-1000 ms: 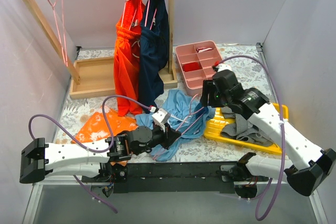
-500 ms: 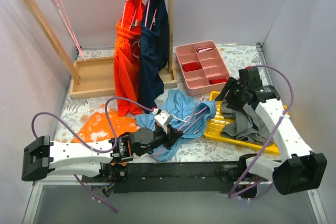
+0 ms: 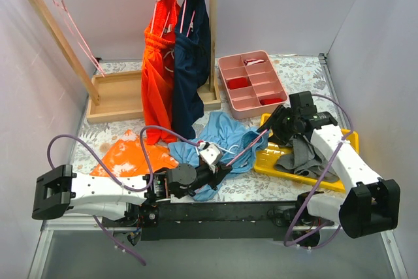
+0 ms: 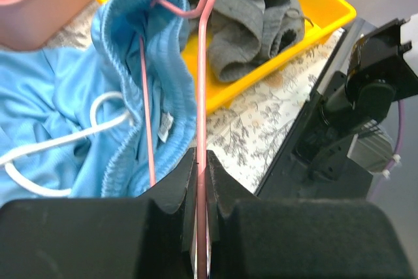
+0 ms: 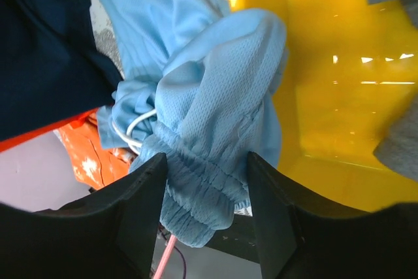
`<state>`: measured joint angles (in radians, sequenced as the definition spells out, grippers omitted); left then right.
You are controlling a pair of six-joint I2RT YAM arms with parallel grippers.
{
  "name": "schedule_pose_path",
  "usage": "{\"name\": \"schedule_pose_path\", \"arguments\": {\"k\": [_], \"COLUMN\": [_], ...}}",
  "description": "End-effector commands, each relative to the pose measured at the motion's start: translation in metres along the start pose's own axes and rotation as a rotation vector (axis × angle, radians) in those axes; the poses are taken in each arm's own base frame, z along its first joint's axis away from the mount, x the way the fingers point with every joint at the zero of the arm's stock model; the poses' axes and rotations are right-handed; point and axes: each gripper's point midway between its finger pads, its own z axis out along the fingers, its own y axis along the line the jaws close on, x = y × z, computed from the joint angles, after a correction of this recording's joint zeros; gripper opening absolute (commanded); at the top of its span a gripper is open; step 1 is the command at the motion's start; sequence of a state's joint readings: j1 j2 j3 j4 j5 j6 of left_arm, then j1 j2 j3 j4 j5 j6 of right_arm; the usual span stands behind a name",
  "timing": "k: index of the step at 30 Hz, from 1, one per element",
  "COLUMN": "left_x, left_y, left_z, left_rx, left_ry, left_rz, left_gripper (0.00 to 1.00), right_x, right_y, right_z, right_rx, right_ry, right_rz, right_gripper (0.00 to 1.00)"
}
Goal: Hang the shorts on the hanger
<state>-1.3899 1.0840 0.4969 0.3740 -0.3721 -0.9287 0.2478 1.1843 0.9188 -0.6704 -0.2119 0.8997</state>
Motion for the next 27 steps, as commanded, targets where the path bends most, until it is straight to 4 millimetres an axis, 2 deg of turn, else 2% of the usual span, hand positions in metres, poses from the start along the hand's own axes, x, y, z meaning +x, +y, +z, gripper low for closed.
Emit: {"name": "schedule_pose_path", "arguments": {"k": [1,8,10,13,14,16,17,18,19,20,22,23,24,25,26,27], "left_x": [-0.043,-0.038,-0.039,-0.039,-0.037,-0.043,-0.043,-0.045,-0.047,-0.045,-0.049,-0.04,-0.039,-0.033,-0.015,-0.009], "left_y": [-0.003,-0.019,-0.02,-0.019,-0.019,-0.02,-0.019,-0.019,-0.016,-0.011,-0.007,0.005,0.008,0.013,0.018,0.018], "left_z": [0.007,0.02,0.022,0.024,0.023,0.017,0.013,0.009,0.006,-0.004,-0.013,-0.023,-0.028,-0.032,-0.039,-0.041], "left_rx": [-0.019,0.038,0.037,0.022,0.018,0.018,0.014,0.009,-0.006,-0.031,-0.069,-0.122,-0.156,-0.186,-0.215,-0.23], "left_ry": [-0.152,-0.136,-0.136,-0.126,-0.108,-0.108,-0.093,-0.084,-0.075,-0.044,-0.021,0.025,0.045,0.073,0.147,0.179], "left_rz": [0.021,0.036,0.029,0.017,0.004,-0.031,-0.067,-0.087,-0.11,-0.127,-0.202,-0.202,-0.263,-0.281,-0.267,-0.306], "left_gripper": [0.0,0.0,0.0,0.0,0.0,0.26,0.31,0.42,0.49,0.55,0.59,0.57,0.56,0.5,0.5,0.5], "right_x": [0.021,0.045,0.05,0.048,0.047,0.043,0.041,0.041,0.04,0.04,0.038,0.038,0.036,0.034,0.031,0.028], "right_y": [0.018,0.025,0.025,0.021,0.02,0.017,0.018,0.015,0.014,0.014,0.014,0.015,0.018,0.015,0.016,0.019], "right_z": [-0.008,-0.013,-0.012,-0.014,-0.017,-0.019,-0.021,-0.023,-0.023,-0.024,-0.027,-0.028,-0.032,-0.033,-0.036,-0.041], "right_rx": [-0.092,-0.141,-0.159,-0.148,-0.137,-0.12,-0.117,-0.108,-0.106,-0.111,-0.122,-0.127,-0.135,-0.117,-0.112,-0.117], "right_ry": [0.035,0.077,0.1,0.073,0.065,0.044,0.036,0.031,0.018,0.011,-0.01,-0.018,-0.033,-0.046,-0.061,-0.082], "right_rz": [-0.016,-0.033,-0.038,-0.076,-0.09,-0.129,-0.14,-0.144,-0.15,-0.152,-0.145,-0.145,-0.145,-0.137,-0.127,-0.124], "right_gripper": [0.57,0.5,0.44,0.17,0.03,0.01,0.01,0.01,0.01,0.01,0.01,0.01,0.01,0.01,0.01,0.01]}}
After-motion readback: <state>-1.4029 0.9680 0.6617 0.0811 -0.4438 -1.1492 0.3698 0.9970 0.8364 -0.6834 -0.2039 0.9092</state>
